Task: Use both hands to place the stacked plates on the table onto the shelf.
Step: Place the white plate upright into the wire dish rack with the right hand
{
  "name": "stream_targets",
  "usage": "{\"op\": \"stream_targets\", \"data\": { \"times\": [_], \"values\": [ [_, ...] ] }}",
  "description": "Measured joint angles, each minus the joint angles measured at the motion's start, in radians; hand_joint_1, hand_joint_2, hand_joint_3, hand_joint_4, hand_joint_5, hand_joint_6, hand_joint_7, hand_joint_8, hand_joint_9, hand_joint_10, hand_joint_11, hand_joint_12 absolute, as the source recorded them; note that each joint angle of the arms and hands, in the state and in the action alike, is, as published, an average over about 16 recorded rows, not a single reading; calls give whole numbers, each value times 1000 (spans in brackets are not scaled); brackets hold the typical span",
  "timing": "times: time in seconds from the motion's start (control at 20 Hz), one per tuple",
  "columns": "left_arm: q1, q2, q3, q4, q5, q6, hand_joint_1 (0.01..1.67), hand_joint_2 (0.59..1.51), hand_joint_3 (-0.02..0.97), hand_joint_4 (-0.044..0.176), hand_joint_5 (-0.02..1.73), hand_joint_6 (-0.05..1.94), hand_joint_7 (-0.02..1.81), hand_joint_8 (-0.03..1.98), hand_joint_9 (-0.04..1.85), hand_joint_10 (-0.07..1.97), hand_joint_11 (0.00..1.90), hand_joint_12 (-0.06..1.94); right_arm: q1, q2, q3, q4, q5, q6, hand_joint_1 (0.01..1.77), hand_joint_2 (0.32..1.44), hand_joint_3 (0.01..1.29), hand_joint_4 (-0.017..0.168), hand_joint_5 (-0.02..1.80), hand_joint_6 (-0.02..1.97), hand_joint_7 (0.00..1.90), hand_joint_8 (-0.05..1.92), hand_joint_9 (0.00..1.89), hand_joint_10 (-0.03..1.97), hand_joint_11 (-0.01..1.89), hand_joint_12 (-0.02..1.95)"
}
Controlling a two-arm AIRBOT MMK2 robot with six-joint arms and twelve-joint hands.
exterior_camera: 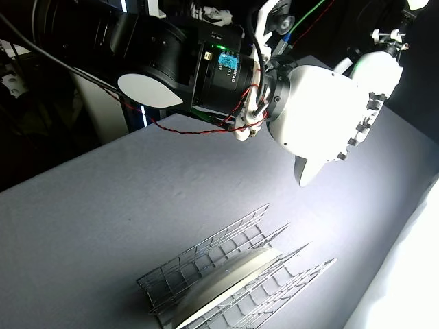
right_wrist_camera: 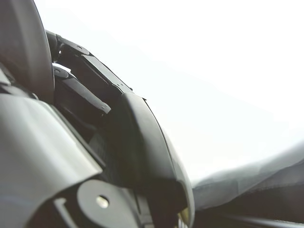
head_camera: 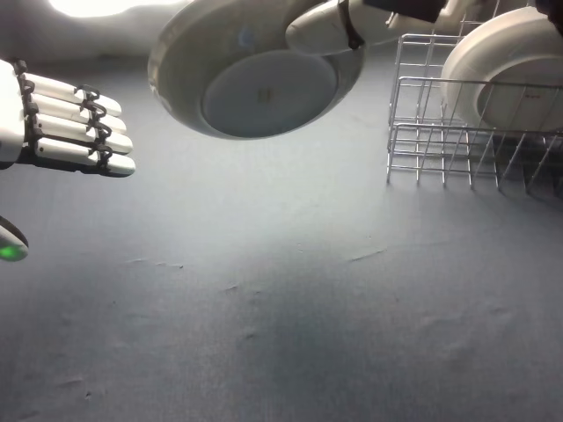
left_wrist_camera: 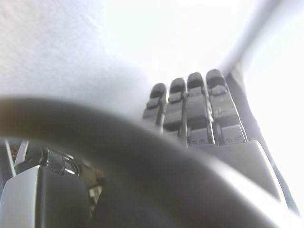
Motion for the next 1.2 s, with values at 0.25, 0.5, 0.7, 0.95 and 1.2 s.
{"op": "stream_targets", "data": {
  "times": [0.25, 0.5, 0.7, 0.95, 1.2],
  "values": [
    [3, 5, -12, 2, -5, 3, 19, 1154, 22, 2, 22, 1, 15, 15, 21, 6, 19, 10, 20, 31, 2, 44, -25, 6, 1381, 1070, 15, -8, 755, 1128, 986, 902, 903, 1217, 808, 1358],
    [3, 12, -27, 2, -9, 6, 19, 1153, 21, 2, 22, 1, 15, 15, 21, 6, 19, 10, 31, 82, -6, 42, -42, 8, 1382, 1070, 15, -8, 747, 1129, 986, 903, 900, 1222, 807, 1361],
    [4, 16, -40, 3, -13, 8, 19, 1153, 21, 1, 22, 1, 14, 15, 21, 6, 19, 10, 33, 130, -16, 30, -52, 8, 1382, 1070, 15, -8, 743, 1130, 986, 904, 898, 1224, 807, 1366],
    [5, 22, -57, 3, -20, 10, 19, 1154, 20, 2, 21, 1, 16, 15, 20, 7, 19, 10, 22, 189, -32, 8, -61, 7, 1383, 1070, 14, -8, 740, 1130, 986, 905, 897, 1229, 805, 1374],
    [9, 27, -76, 3, -27, 12, 19, 1155, 20, 2, 21, 2, 17, 15, 20, 6, 19, 10, -7, 231, -44, -23, -57, 6, 1386, 1070, 15, -8, 744, 1131, 982, 919, 894, 1234, 797, 1371]
  ]
}}
